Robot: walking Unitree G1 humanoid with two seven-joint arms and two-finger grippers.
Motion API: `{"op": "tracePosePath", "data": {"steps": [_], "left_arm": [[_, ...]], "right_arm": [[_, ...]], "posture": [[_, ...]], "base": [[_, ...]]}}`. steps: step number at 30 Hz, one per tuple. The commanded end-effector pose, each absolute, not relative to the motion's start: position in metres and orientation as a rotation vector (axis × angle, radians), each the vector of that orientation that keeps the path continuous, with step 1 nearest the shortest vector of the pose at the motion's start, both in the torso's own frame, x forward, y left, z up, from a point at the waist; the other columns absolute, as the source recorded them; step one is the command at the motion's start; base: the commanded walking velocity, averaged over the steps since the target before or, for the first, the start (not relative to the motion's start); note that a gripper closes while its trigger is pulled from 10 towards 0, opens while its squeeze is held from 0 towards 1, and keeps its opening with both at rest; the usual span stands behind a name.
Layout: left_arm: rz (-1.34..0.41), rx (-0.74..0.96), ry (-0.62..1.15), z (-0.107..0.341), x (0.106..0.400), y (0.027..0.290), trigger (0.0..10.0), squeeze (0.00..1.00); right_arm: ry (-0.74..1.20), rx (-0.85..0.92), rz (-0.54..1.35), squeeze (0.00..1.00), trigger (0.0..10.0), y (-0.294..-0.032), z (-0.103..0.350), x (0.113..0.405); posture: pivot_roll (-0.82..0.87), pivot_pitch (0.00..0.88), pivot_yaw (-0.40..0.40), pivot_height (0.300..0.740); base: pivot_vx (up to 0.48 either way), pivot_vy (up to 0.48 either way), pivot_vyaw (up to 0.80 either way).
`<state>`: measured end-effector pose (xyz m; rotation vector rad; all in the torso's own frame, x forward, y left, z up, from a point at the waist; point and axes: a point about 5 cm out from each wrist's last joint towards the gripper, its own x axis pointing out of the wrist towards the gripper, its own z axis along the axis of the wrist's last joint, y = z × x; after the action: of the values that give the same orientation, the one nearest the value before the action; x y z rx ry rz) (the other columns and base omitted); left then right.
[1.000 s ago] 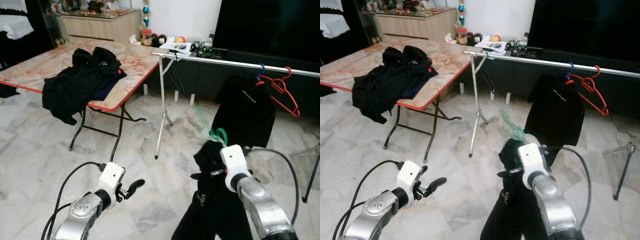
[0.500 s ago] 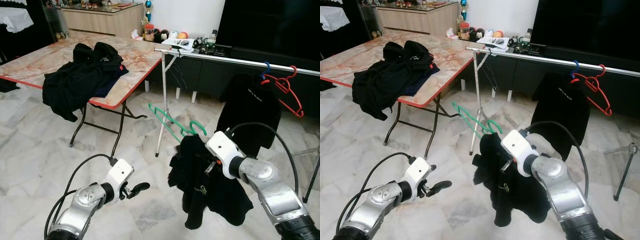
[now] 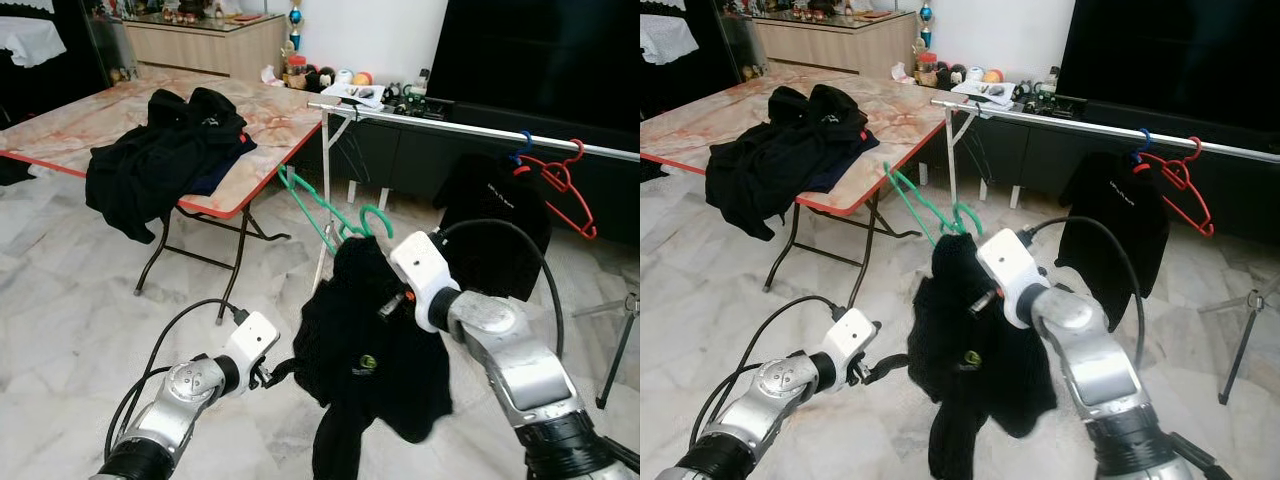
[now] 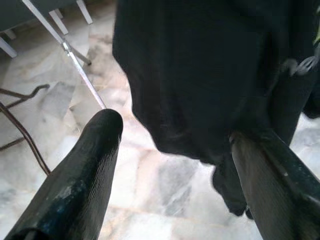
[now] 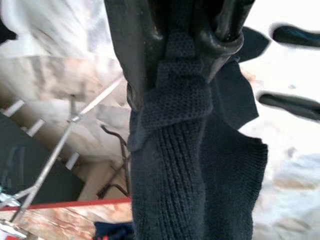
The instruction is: Hang hanger
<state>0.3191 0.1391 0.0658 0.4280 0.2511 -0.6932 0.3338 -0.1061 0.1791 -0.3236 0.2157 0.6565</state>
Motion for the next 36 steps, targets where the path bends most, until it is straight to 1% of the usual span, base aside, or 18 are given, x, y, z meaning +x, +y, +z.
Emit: {"op": "tracePosePath", "data": {"steps": [1, 5, 7, 11, 14, 18, 19, 25, 32, 34, 35, 36], "left_arm": [[-0.705, 0.471, 0.230, 0.068, 0.322, 0.135, 10.0, 0.00], [-0.704, 0.512, 0.226, 0.068, 0.325, 0.133, 10.0, 0.00], [-0.698, 0.515, 0.224, 0.068, 0.325, 0.133, 10.0, 0.00], [-0.624, 0.567, 0.223, 0.067, 0.331, 0.137, 10.0, 0.00], [-0.563, 0.565, 0.207, 0.070, 0.336, 0.139, 10.0, 0.00], [-0.525, 0.568, 0.197, 0.071, 0.338, 0.141, 10.0, 0.00], [-0.489, 0.575, 0.186, 0.073, 0.340, 0.144, 10.0, 0.00], [-0.401, 0.602, 0.169, 0.076, 0.345, 0.151, 10.0, 0.00], [-0.342, 0.605, 0.150, 0.079, 0.348, 0.156, 10.0, 0.00], [-0.339, 0.599, 0.143, 0.080, 0.349, 0.155, 8.8, 0.00], [-0.341, 0.589, 0.135, 0.080, 0.349, 0.154, 2.1, 0.00], [-0.342, 0.582, 0.130, 0.081, 0.349, 0.153, 2.1, 0.00]], "right_arm": [[0.135, -0.318, 0.663, 0.00, 10.0, -0.096, 0.201, 0.335], [0.117, -0.299, 0.696, 0.00, 10.0, -0.082, 0.205, 0.334], [0.113, -0.298, 0.699, 0.00, 10.0, -0.080, 0.206, 0.334], [0.086, -0.285, 0.722, 0.00, 10.0, -0.069, 0.216, 0.334], [0.081, -0.284, 0.730, 0.00, 10.0, -0.067, 0.218, 0.333], [0.081, -0.285, 0.731, 0.00, 10.0, -0.067, 0.219, 0.333], [0.082, -0.285, 0.731, 0.00, 10.0, -0.067, 0.218, 0.333], [0.086, -0.287, 0.733, 0.00, 10.0, -0.068, 0.218, 0.332], [0.086, -0.287, 0.735, 0.00, 10.0, -0.068, 0.218, 0.332], [0.086, -0.287, 0.739, 0.00, 10.0, -0.067, 0.218, 0.331], [0.087, -0.287, 0.742, 0.00, 10.0, -0.066, 0.217, 0.331], [0.087, -0.287, 0.744, 0.00, 10.0, -0.066, 0.217, 0.331]], "posture": [[0.06, 0.000, -0.032, 0.740], [0.06, 0.000, -0.033, 0.740], [0.06, 0.000, -0.034, 0.740], [0.06, 0.000, -0.037, 0.740], [0.06, 0.000, -0.040, 0.740], [0.06, 0.000, -0.043, 0.740], [0.06, 0.000, -0.043, 0.740], [0.06, 0.000, -0.043, 0.740], [0.06, 0.000, -0.042, 0.740], [0.06, 0.000, -0.042, 0.740], [0.06, 0.000, -0.042, 0.740], [0.06, 0.000, -0.042, 0.740]], "base": [[0.000, 0.000, 0.00], [0.000, 0.000, 0.00], [0.000, 0.000, 0.00], [0.000, 0.000, 0.00], [0.000, 0.000, 0.00], [0.000, 0.000, 0.00], [0.000, 0.000, 0.00], [0.000, 0.000, 0.00], [0.000, 0.000, 0.00], [0.000, 0.000, 0.00], [0.000, 0.000, 0.00], [0.000, 0.000, 0.00]]}}
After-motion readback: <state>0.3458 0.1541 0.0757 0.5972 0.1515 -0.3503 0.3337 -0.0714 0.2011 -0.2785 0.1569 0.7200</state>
